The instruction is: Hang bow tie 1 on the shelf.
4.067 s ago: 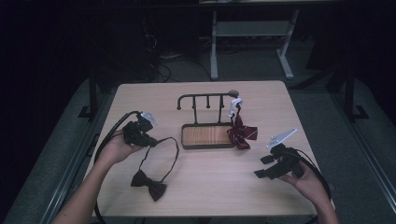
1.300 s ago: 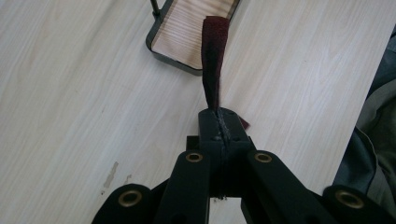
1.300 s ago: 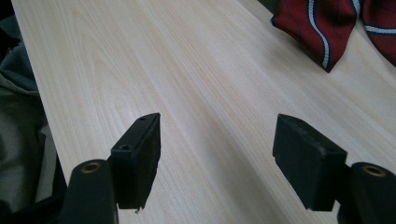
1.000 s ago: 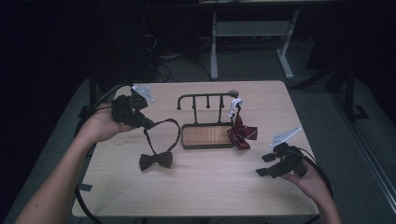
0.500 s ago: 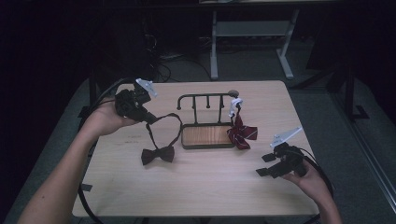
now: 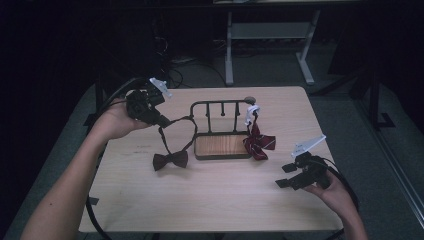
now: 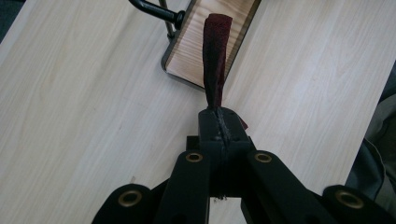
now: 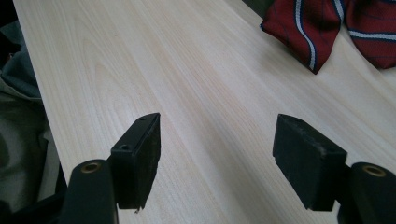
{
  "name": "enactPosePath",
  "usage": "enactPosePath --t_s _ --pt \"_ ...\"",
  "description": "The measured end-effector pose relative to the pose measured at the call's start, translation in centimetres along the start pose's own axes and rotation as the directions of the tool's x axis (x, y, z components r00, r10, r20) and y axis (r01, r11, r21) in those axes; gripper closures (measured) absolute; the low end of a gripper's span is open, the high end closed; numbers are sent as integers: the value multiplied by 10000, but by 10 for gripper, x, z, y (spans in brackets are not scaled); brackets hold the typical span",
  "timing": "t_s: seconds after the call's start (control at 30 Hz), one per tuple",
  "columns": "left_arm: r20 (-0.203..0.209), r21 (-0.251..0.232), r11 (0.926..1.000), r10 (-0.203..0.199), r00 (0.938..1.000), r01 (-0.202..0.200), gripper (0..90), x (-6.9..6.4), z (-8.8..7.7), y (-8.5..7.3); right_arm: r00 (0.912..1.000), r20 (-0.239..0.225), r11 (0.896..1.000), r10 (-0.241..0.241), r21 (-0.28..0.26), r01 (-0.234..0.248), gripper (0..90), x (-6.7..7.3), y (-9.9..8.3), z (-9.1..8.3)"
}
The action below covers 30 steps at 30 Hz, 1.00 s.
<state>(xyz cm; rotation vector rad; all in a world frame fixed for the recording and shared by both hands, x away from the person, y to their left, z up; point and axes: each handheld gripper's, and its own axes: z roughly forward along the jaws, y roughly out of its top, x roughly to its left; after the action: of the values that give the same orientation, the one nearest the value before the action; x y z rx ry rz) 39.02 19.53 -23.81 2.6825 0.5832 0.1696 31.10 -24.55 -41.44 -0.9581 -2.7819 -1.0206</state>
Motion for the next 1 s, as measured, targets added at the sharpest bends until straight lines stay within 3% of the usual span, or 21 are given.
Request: enactPosePath --t_s 0.8,1.0 --pt "-230 393 9992 56 9997 -47 900 13 -2 25 10000 46 10000 40 -37 -39 319 1 1 -3" --pt "-274 453 9988 -148 9995 161 900 18 -1 27 10000 92 10000 -31 -52 32 320 1 1 -4"
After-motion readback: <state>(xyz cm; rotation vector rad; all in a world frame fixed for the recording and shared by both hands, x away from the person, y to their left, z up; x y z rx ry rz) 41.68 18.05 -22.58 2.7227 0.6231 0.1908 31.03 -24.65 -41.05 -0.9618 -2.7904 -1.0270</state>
